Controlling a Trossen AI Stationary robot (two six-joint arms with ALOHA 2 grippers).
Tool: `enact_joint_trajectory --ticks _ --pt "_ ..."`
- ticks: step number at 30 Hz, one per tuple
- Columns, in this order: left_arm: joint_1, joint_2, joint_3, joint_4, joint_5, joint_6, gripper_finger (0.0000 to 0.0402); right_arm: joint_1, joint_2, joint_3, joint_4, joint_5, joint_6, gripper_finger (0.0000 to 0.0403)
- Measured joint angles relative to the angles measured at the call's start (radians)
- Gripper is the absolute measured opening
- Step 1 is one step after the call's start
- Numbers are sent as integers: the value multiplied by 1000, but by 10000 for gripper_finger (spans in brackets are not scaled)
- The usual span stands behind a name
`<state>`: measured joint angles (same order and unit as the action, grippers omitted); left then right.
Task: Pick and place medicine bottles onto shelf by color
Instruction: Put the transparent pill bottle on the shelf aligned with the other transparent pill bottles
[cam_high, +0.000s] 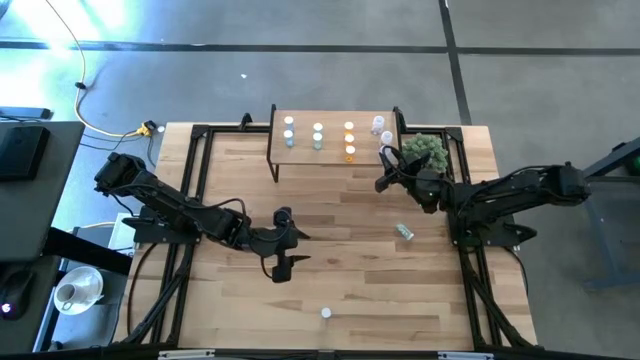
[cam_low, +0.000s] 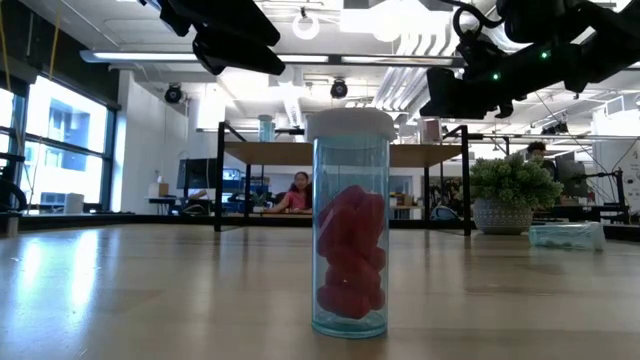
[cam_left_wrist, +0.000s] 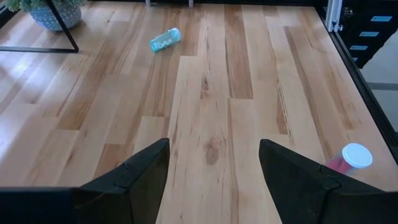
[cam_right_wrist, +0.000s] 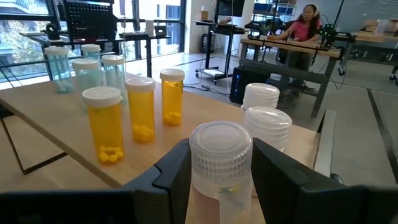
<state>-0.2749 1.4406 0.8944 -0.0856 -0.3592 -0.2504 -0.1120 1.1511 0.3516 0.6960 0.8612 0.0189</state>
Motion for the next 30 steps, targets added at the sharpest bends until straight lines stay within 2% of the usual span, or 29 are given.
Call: enact_joint_trajectory --ticks 24,30 --pt "0 0 0 0 0 0 239 -28 44 3 11 -3 53 134" --pt "0 0 0 0 0 0 239 -28 45 3 3 0 48 166"
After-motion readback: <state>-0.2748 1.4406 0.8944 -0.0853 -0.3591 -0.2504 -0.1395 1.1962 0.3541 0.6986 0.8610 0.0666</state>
